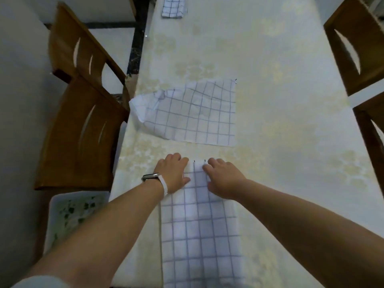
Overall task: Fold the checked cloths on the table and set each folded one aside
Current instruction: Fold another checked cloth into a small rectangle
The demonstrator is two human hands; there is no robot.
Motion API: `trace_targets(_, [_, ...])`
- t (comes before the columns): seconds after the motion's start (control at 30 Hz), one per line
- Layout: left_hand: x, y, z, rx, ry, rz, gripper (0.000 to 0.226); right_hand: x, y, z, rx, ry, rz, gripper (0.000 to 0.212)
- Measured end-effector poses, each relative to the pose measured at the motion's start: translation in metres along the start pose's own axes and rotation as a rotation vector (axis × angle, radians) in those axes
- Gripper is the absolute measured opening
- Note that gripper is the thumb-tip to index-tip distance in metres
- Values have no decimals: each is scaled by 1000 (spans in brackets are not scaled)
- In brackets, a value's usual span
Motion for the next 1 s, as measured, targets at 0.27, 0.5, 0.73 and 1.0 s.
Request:
trace_targets(0.27, [-22,-1,-6,25,66,15,67,-32,2,24,13,51,-44,60])
trace_targets(0.5, [-36,-1,-6,108,71,-28,57,-45,-1,36,-64,132,-107,69])
trace_targets(0.73, [-34,3,-6,255,52,-164,32,-47,-7,40,-90,215,-205,55])
trace_targets(1.0, [-10,-10,-16,459,0,-166,21,-25,-19,47,-178,306,-244,21])
Point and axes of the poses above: each hand's wrist, its own x-axis away from the middle knuckle, its own y-axis out of the palm, z = x × y, the point moved 7 cm from there along -x, towards the middle knuckle, and after that the axes turned 4 degrees about -y, right-handed, at the moved point
